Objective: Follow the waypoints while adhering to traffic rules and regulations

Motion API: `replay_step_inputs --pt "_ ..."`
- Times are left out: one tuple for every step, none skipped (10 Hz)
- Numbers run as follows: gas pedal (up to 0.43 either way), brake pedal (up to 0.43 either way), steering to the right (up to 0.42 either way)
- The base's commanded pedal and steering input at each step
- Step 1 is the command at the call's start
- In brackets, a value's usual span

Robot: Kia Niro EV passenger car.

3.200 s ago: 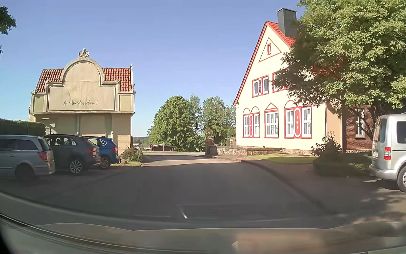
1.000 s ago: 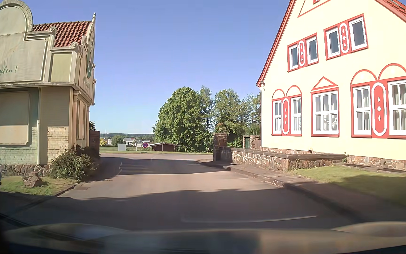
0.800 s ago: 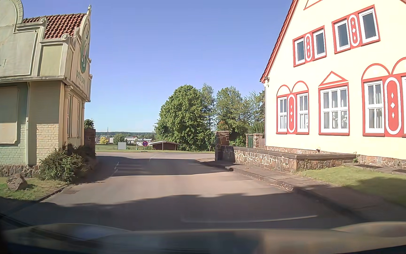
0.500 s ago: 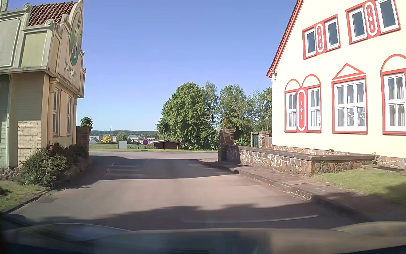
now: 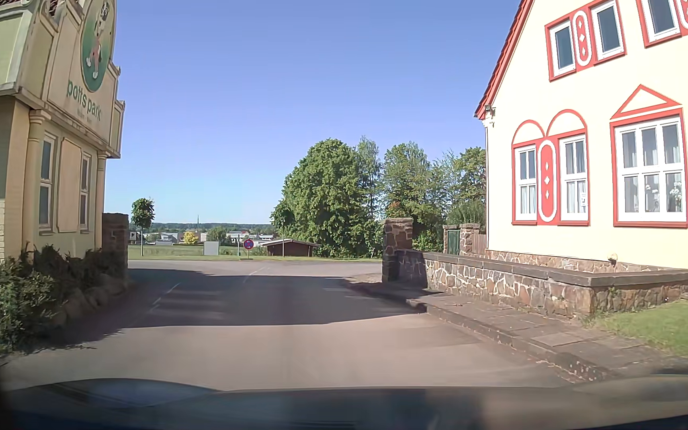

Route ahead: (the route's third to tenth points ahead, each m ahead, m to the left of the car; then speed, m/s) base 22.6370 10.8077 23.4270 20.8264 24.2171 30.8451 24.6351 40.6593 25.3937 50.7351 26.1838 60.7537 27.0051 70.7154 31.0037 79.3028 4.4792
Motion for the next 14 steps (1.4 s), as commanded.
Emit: replay_step_inputs --pt "0.059 0.006 -0.074" --pt "0.059 0.006 -0.081" --pt "0.047 0.006 -0.089" --pt "0.039 0.006 -0.091" --pt "0.039 0.006 -0.098" --pt "0.039 0.006 -0.106" --pt "0.039 0.006 -0.109" --pt "0.02 0.006 -0.111" --pt "0.02 0.006 -0.114" --pt "0.02 0.006 -0.116" --pt "0.0 0.006 -0.116" --pt "0.0 0.006 -0.115" --pt "0.0 0.006 -0.114" --pt "0.0 0.006 -0.111"
